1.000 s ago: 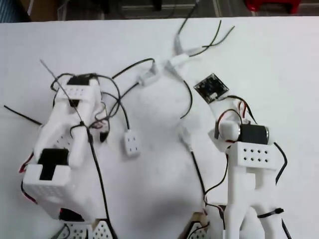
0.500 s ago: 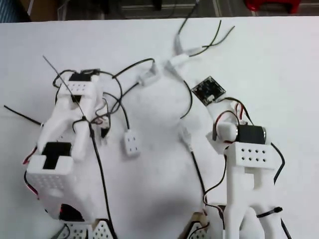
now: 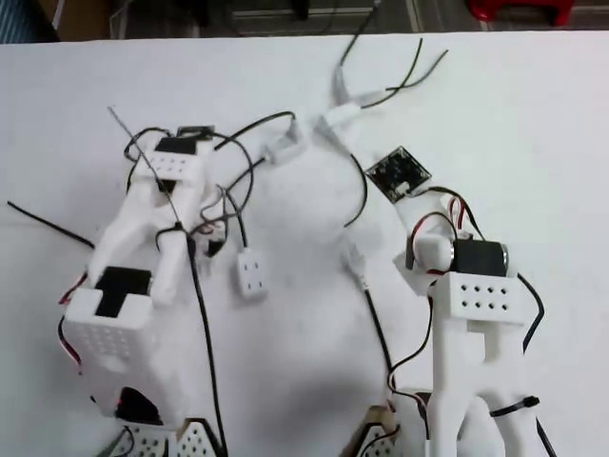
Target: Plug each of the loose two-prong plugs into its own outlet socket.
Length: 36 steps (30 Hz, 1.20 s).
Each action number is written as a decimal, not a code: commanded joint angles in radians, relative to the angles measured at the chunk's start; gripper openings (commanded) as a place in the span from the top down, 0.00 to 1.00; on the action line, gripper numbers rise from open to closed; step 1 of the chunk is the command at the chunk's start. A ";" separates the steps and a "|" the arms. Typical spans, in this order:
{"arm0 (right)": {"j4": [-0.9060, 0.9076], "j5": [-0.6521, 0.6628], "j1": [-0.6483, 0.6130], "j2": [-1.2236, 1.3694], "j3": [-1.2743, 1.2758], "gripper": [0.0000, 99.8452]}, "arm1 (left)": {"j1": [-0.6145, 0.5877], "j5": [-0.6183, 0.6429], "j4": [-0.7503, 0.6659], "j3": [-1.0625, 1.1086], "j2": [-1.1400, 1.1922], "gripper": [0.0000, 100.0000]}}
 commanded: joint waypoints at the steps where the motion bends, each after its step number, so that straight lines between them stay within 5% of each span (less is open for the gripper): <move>1: -0.010 -0.002 -0.001 -0.027 -0.003 0.75 | 0.025 -0.006 -0.003 -0.025 0.002 0.89; 20: -0.008 -0.002 -0.001 -0.027 -0.003 0.75 | 0.094 -0.006 -0.091 0.048 -0.001 0.89; 27: -0.013 -0.002 -0.007 -0.027 0.026 0.75 | 0.101 -0.005 -0.094 0.048 -0.001 0.77; 36: -0.013 -0.002 -0.007 -0.027 0.028 0.75 | 0.093 -0.006 -0.095 0.049 0.001 0.77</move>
